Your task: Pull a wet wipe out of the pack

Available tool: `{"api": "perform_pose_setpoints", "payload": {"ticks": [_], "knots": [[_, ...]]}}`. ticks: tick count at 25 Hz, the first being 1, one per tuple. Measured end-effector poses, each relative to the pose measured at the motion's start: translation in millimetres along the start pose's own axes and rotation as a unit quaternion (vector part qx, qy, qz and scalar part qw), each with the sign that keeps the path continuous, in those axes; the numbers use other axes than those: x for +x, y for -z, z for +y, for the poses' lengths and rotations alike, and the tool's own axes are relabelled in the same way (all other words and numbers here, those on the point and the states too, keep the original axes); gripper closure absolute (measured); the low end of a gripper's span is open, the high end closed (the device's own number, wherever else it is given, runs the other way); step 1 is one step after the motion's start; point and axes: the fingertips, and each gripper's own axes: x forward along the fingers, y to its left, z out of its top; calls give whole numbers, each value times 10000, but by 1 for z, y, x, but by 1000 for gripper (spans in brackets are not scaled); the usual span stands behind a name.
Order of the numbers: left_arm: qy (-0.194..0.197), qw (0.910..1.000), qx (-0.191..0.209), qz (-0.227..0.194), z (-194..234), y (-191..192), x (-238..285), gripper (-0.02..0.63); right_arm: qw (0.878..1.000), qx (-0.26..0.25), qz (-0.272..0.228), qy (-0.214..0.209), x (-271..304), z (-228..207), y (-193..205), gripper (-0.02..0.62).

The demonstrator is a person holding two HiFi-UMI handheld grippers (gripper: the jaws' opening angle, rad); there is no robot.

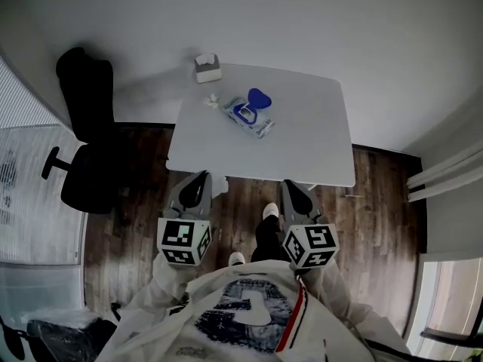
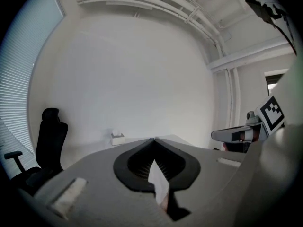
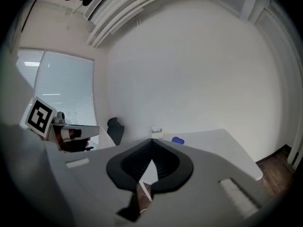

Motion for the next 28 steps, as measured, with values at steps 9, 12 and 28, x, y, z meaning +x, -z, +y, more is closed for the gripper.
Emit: {"api": "perform_pose_setpoints", "payload": {"ticks": [9, 12, 28], "knots": [[200, 9992, 92, -333, -34, -45, -18, 603, 9976, 212, -648, 73, -37, -11, -61, 590], [171, 9992, 133, -348, -42, -54, -14, 603, 9984, 62, -556, 85, -39, -23, -64, 591], [-128, 9999, -41, -11, -81, -31, 3, 603, 9993, 335, -41, -158, -54, -68, -26, 591]]}}
